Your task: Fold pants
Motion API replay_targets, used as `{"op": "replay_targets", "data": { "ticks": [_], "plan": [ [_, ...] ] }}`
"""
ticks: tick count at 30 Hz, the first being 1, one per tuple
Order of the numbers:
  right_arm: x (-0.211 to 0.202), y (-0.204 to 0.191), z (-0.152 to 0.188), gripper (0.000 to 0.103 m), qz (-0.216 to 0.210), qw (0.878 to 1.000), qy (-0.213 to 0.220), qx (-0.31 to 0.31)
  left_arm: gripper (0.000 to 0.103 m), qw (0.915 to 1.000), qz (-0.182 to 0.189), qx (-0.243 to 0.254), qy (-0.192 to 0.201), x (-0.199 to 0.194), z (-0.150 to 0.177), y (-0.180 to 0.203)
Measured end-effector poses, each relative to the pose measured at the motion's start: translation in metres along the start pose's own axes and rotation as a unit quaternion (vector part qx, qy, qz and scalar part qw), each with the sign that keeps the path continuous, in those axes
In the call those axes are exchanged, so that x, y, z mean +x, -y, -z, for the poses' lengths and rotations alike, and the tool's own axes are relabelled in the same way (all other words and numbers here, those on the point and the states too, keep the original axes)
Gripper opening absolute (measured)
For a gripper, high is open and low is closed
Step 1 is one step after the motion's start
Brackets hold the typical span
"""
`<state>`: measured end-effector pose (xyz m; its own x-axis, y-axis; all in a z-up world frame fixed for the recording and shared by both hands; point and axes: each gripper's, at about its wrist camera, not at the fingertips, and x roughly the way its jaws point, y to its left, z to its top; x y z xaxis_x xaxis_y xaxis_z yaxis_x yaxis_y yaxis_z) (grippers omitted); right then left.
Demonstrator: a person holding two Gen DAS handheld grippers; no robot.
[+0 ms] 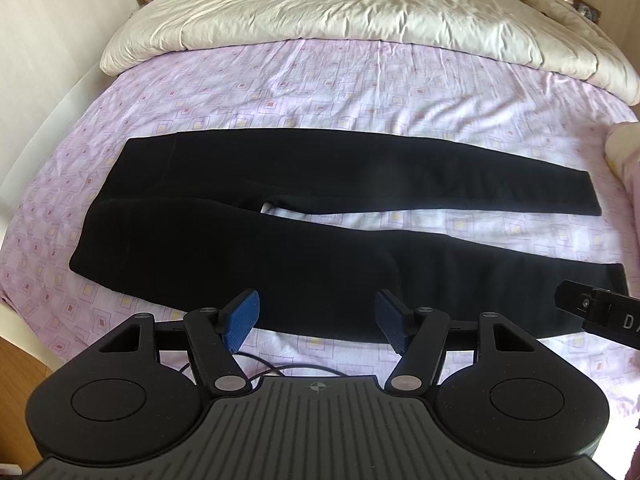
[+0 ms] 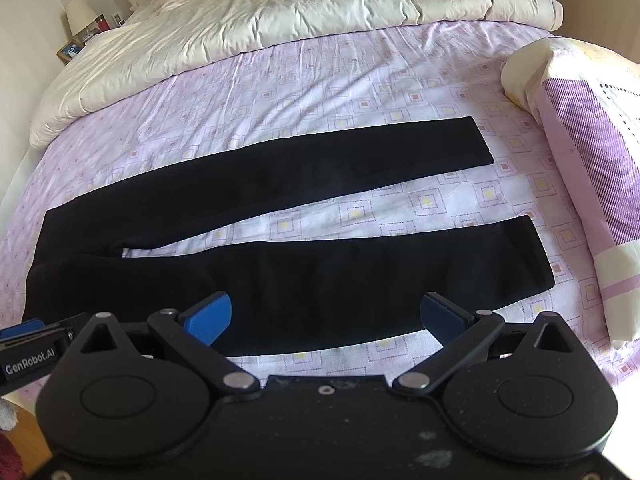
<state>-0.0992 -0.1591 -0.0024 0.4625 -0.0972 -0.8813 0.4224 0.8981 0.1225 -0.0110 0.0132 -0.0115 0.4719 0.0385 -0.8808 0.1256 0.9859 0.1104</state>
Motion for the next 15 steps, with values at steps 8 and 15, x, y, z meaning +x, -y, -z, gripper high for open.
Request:
{"op": "replay_targets", "data": {
  "ticks": [8, 15],
  "plan": [
    [-0.0026, -0.0021, -0.0008, 0.103, -0.004, 1.000, -0.002, -0.011, 0.063, 1.0000, -0.002, -0.003, -0.005, 0.0003, 0.0013, -0.0009],
    [-0.0020, -0.0018, -0.0018, 0.103, -0.006, 1.000, -0.005, -0.013, 0.063, 0.9999, -0.001, -0.005, -0.010, 0.0026, 0.0006, -0.0021]
  ]
}}
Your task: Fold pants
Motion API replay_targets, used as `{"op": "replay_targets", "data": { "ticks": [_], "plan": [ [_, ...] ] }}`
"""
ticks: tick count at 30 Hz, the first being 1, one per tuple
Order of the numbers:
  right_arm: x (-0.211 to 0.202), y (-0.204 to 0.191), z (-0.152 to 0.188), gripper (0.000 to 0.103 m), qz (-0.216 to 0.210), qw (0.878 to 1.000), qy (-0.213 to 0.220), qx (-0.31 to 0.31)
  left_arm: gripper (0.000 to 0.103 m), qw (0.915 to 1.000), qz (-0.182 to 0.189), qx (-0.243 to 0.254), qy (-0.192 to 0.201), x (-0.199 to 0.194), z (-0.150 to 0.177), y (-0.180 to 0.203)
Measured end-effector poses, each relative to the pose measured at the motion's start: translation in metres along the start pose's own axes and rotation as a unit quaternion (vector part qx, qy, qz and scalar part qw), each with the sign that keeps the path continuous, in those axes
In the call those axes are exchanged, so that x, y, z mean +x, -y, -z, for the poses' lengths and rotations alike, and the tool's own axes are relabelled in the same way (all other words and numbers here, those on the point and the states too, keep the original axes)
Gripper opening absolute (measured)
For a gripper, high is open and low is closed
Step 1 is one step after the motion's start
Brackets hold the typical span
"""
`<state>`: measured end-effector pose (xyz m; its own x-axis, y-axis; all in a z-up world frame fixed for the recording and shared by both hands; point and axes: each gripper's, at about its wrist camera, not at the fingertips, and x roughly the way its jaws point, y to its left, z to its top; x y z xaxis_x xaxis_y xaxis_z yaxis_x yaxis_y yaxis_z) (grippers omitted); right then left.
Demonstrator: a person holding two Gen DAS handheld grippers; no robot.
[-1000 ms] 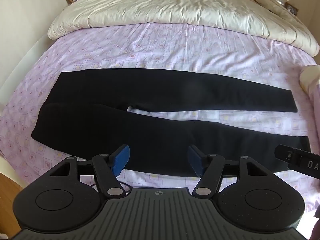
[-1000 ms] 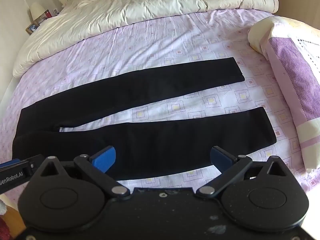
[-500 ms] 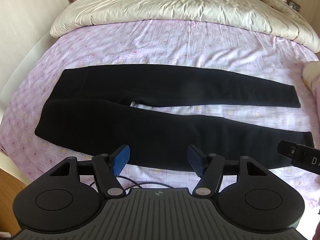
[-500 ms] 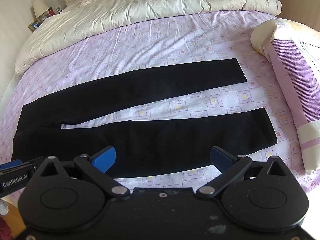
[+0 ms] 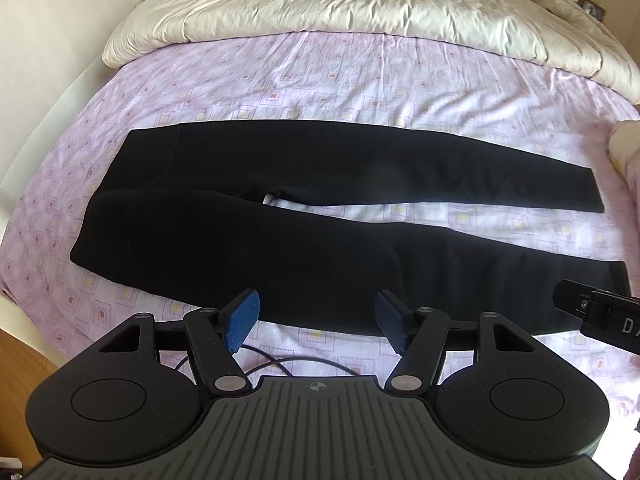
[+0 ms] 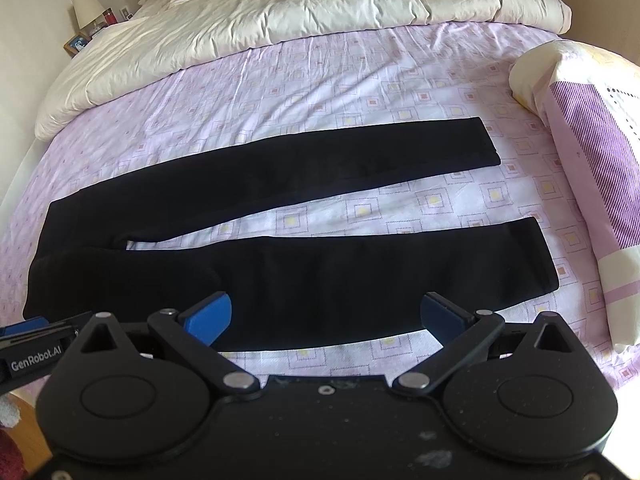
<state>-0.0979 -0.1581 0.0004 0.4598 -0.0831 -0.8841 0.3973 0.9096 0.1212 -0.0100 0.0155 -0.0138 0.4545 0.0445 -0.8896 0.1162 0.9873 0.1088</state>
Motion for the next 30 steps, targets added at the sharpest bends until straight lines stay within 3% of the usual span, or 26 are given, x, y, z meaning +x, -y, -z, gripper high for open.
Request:
{"op": "replay_targets", "data": {
  "ticks": [30],
  "plan": [
    [0.0079, -0.0019, -0.0034, 0.103, -0.014, 1.000, -0.011, -0.006, 0.063, 0.9998, 0.001, -0.013, -0.017, 0.0057, -0.0021, -0.0061]
  ]
}}
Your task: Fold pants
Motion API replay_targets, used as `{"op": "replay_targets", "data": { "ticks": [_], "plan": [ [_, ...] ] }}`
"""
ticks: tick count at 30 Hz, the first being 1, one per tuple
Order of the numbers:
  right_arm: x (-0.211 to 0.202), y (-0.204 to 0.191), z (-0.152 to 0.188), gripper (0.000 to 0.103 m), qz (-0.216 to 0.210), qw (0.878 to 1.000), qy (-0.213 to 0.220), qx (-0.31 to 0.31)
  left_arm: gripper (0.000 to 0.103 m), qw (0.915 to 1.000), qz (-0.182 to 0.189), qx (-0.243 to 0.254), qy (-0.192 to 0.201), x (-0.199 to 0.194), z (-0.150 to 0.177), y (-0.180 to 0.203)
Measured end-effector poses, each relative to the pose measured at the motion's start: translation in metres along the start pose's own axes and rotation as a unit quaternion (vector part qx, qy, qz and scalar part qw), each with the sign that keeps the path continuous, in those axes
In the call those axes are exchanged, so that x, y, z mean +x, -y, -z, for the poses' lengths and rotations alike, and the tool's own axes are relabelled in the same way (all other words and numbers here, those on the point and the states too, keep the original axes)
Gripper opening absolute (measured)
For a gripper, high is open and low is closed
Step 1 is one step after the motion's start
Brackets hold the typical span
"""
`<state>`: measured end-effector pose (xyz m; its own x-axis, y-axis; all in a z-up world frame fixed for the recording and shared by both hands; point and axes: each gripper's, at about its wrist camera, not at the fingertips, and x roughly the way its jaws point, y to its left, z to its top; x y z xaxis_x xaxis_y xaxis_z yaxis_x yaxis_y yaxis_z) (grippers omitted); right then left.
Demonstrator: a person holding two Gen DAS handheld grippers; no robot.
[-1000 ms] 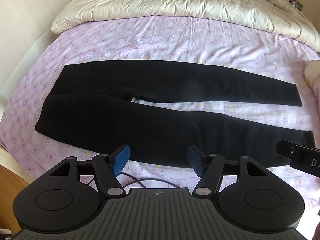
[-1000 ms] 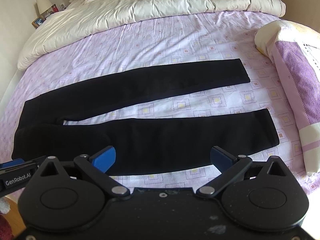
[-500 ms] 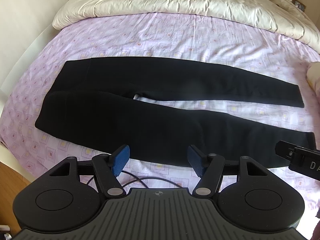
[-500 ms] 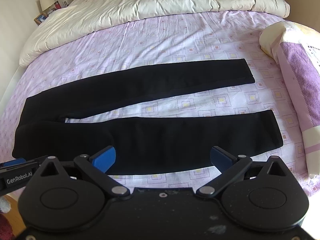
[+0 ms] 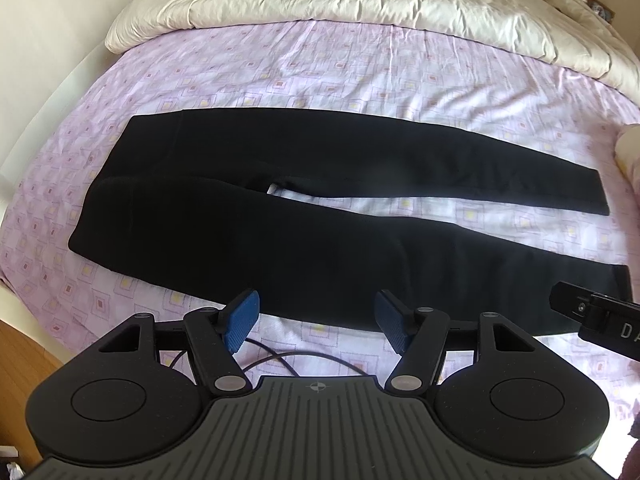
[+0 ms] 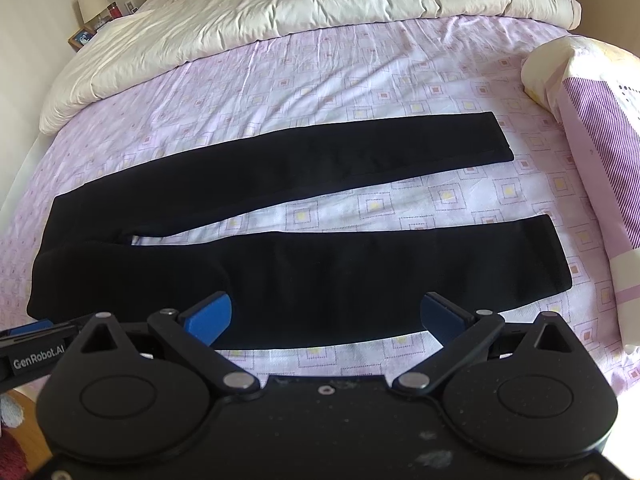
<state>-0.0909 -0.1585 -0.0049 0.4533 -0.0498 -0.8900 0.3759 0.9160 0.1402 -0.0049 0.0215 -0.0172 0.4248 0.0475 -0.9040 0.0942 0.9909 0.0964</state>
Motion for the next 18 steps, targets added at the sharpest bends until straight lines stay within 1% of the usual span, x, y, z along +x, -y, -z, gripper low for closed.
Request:
{"op": "replay_targets", "data": {
  "ticks": [13, 18],
  "plan": [
    [0.0053, 0.0001, 0.0009, 0.103, -0.013, 1.000, -0.009, 0.005, 0.063, 0.9999, -0.007, -0.006, -0.006, 0.0020, 0.0036, -0.0016],
    [0.0091, -0.0020, 0.0053, 0.103, -0.019, 1.000, -0.008, 0.000, 0.063, 0.9995, -0.019, -0.003, -0.024, 0.0029, 0.0076, -0.0073]
  ]
}}
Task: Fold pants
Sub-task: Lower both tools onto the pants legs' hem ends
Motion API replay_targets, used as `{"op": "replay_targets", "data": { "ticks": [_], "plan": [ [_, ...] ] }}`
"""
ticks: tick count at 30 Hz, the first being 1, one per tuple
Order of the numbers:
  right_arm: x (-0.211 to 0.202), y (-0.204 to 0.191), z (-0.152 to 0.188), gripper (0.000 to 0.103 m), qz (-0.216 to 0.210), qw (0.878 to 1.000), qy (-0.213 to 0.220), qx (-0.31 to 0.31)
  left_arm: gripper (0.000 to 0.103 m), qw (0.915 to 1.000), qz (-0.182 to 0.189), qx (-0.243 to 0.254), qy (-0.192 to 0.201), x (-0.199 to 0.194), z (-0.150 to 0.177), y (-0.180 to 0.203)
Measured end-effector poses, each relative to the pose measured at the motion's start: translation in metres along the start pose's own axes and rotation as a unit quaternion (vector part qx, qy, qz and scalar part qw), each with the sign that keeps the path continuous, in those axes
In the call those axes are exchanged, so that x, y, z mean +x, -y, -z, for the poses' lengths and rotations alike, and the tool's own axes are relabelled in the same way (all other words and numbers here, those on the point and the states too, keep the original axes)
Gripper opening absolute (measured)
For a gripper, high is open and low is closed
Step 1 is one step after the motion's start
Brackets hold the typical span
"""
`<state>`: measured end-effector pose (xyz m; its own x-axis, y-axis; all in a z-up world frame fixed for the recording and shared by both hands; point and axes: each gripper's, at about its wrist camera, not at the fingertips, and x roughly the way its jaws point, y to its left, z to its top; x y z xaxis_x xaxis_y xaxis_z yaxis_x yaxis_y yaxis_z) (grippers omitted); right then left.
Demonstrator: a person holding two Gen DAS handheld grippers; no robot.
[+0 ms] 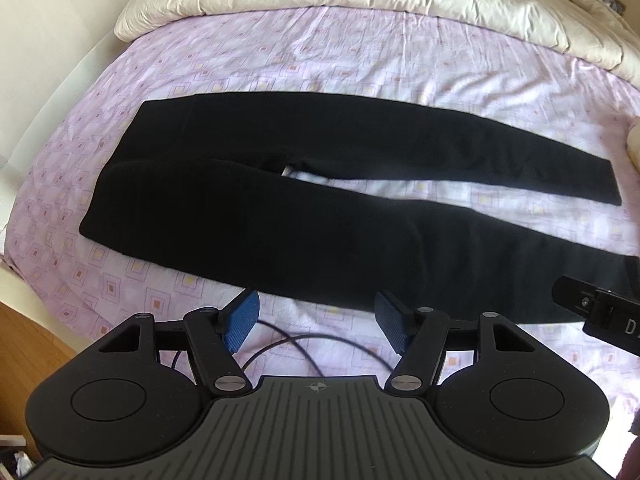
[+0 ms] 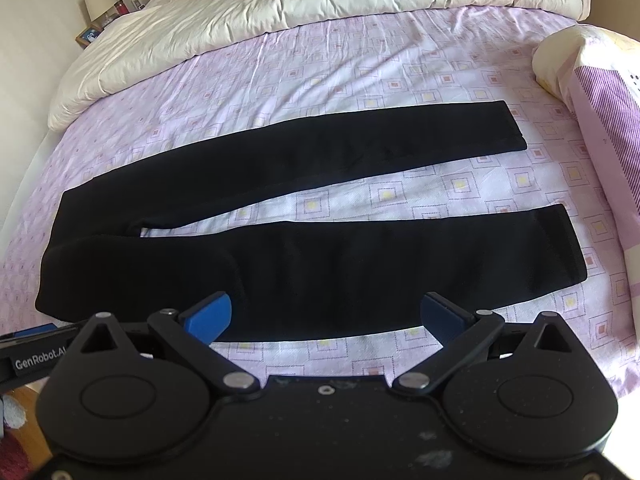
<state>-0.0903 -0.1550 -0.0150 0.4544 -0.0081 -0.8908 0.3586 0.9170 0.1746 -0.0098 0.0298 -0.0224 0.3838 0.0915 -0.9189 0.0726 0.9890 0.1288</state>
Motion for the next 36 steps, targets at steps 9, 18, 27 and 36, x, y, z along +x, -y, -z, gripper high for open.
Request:
{"op": "replay_targets", "data": {
  "ticks": [9, 18, 27, 36],
  "plan": [
    [0.024, -0.012, 0.017, 0.102, -0.020, 0.999, -0.039, -0.013, 0.063, 0.9990, -0.023, -0.006, -0.037, 0.012, -0.003, -0.024],
    [0.058, -0.025, -0.023, 0.095, -0.028, 0.997, -0.040, -0.060, 0.062, 0.9987, -0.029, -0.015, -0.040, 0.038, -0.049, -0.046],
    [0.110, -0.046, -0.120, 0.095, -0.037, 0.992, -0.040, -0.118, 0.062, 0.9994, -0.024, -0.021, -0.011, 0.068, -0.137, -0.069],
    [0.186, -0.074, -0.191, 0.089, -0.025, 0.973, -0.063, -0.220, 0.062, 0.9990, -0.013, -0.031, -0.029, 0.109, -0.188, -0.081]
  ]
}}
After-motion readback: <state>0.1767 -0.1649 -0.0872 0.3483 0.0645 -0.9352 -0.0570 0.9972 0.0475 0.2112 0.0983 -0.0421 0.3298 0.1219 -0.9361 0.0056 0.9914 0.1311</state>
